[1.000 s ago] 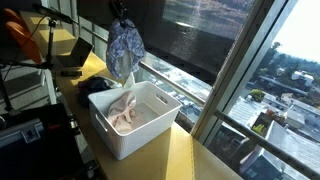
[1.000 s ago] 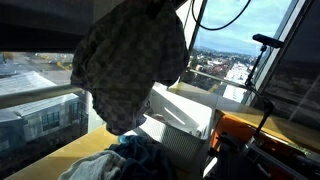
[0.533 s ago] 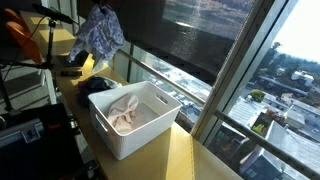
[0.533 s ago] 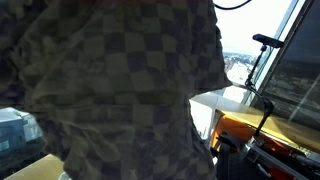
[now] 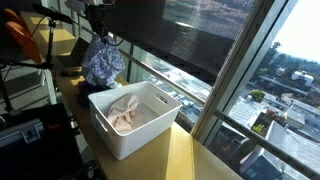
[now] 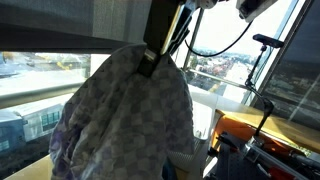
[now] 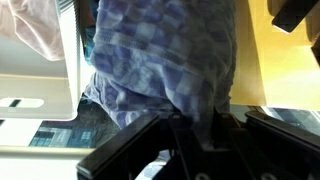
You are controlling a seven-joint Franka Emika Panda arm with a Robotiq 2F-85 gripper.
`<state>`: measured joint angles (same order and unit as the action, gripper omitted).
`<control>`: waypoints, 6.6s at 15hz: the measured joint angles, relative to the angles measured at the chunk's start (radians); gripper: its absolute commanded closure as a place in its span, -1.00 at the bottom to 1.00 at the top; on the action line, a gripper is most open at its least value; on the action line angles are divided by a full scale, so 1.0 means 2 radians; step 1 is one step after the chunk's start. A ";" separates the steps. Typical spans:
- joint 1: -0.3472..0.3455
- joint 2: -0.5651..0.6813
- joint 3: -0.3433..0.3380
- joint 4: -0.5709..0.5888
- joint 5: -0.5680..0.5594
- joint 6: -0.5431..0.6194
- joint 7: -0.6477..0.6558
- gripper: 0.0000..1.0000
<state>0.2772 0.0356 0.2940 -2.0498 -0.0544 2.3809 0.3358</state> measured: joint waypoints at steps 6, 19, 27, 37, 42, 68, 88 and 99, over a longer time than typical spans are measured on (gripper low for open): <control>0.003 0.052 0.000 0.002 0.005 0.033 -0.017 -0.54; -0.104 -0.002 -0.106 -0.063 0.031 0.038 -0.092 -1.00; -0.149 0.063 -0.140 -0.114 0.096 0.082 -0.141 -1.00; -0.147 0.149 -0.119 -0.072 0.133 0.088 -0.149 -1.00; -0.141 0.197 -0.110 -0.048 0.131 0.103 -0.155 -1.00; -0.085 0.034 -0.118 0.005 -0.001 0.037 -0.089 0.97; -0.013 -0.046 0.034 0.172 -0.083 -0.110 -0.013 0.97; 0.001 0.071 0.021 0.117 -0.083 -0.079 0.005 0.97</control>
<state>0.2786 0.1786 0.3359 -1.8161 -0.2200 2.2231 0.3460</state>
